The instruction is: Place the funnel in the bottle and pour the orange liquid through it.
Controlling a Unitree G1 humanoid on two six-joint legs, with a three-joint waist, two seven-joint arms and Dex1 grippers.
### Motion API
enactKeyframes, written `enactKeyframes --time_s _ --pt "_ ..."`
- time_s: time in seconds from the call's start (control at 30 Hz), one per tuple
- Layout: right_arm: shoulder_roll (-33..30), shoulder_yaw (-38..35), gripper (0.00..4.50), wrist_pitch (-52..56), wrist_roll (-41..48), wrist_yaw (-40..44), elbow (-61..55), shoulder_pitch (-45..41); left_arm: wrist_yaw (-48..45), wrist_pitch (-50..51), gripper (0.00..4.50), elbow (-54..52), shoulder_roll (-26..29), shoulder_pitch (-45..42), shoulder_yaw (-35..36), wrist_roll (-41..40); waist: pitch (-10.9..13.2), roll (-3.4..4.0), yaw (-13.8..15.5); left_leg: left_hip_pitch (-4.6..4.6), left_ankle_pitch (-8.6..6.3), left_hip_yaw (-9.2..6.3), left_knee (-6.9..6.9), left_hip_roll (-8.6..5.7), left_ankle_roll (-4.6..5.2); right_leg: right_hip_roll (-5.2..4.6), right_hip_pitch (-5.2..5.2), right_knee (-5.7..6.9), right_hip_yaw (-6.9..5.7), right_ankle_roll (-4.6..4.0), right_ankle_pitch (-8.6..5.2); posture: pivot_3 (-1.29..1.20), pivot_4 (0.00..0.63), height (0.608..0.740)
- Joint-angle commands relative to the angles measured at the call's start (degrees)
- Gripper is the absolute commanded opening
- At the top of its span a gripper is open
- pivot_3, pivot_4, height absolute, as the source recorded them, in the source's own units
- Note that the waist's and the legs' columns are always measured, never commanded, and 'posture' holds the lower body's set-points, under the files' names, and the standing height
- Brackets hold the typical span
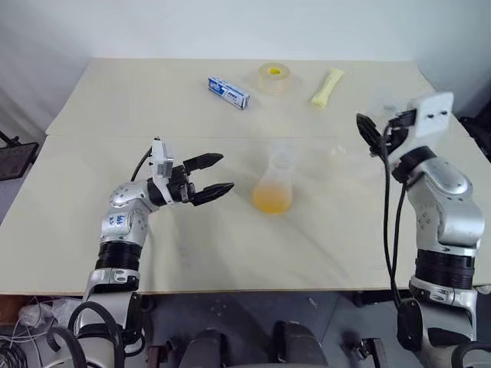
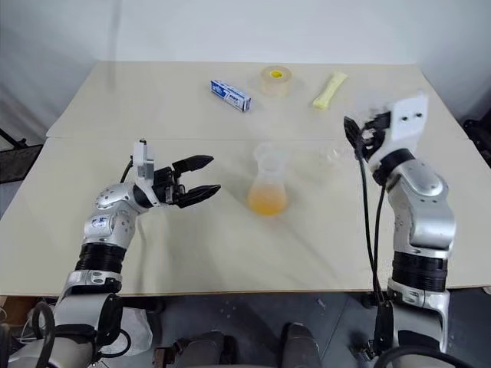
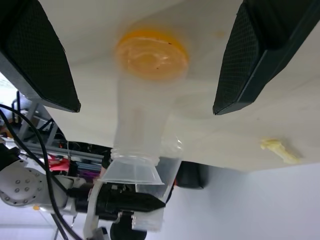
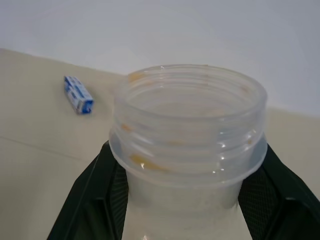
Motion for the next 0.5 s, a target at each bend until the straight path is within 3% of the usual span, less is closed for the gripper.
enactKeyframes --time_s 0.03,0.2,0.4,0.5 --pt "-0.02 -3.55 2.47 -0.30 3.29 -1.22 -0.01 0.56 -0.04 1.58 4.50 -2.61 1.26 -1.22 -0.18 -0.60 0.00 0.00 -0.05 0.02 0.00 0.04 -0.01 0.00 0.00 0.00 0.00 -0.01 0.02 0.00 0.00 0.00 0.150 0.740" --pt "0.62 -3.29 2.47 -1.23 4.63 -2.27 -0.30 1.79 1.85 4.20 4.50 -3.80 1.53 -1.89 -0.03 -0.81 0.00 0.00 -0.08 0.06 0.00 0.07 -0.01 0.02 0.00 0.00 -0.01 0.00 0.03 0.00 0.00 0.00 0.150 0.740" --pt "0.64 -2.87 4.43 -1.22 6.45 -2.11 -2.54 3.06 6.38 8.97 4.50 -6.11 2.99 -1.57 -1.01 1.00 0.00 0.00 0.03 0.04 0.00 0.01 -0.01 -0.01 0.00 -0.02 0.00 0.01 0.05 0.00 0.00 0.00 0.150 0.740" --pt "0.24 -2.77 4.47 -1.80 6.41 -2.40 -2.81 3.31 7.43 11.16 4.50 -6.82 3.61 -1.52 -1.50 1.02 0.00 0.00 0.03 0.05 0.00 0.01 -0.01 0.00 0.00 -0.02 0.00 0.01 0.05 0.00 0.00 0.00 0.150 0.740"
